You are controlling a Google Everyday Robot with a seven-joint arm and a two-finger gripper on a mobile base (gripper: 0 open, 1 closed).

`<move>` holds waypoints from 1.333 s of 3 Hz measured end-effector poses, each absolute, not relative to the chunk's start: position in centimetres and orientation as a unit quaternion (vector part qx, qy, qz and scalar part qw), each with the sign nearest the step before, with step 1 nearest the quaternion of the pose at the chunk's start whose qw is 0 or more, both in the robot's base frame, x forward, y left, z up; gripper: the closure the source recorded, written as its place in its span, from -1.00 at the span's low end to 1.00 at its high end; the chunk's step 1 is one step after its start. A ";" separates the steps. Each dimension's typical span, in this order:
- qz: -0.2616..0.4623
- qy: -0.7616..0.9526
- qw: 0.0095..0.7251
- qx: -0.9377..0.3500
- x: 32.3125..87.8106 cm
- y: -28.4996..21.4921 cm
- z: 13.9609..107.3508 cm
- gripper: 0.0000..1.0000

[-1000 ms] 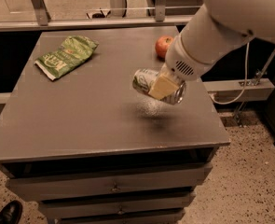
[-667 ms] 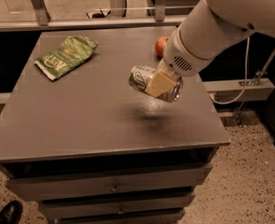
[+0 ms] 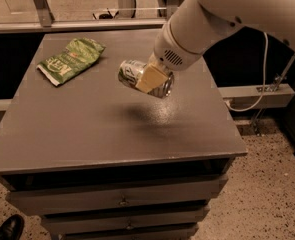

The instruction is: Move 7up can near green jalapeno chip bag

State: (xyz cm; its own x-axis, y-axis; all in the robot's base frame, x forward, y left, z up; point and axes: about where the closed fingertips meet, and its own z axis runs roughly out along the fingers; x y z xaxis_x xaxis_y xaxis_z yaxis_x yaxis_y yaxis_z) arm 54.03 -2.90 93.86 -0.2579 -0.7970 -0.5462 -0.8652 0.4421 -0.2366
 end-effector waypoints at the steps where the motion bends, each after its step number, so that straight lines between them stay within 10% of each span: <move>1: 0.076 0.767 0.330 -0.545 59.0 2.9 93.7 1.00; 4: 0.076 0.770 0.318 -0.548 68.2 10.9 88.9 1.00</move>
Offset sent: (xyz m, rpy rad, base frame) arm 0.1239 0.1398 -0.0310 0.0518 -0.0223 0.1192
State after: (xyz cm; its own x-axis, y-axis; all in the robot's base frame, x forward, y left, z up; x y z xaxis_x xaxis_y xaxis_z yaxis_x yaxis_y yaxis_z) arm 68.21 10.85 88.95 -0.1978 -0.7952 -0.5732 -0.8922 0.3883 -0.2308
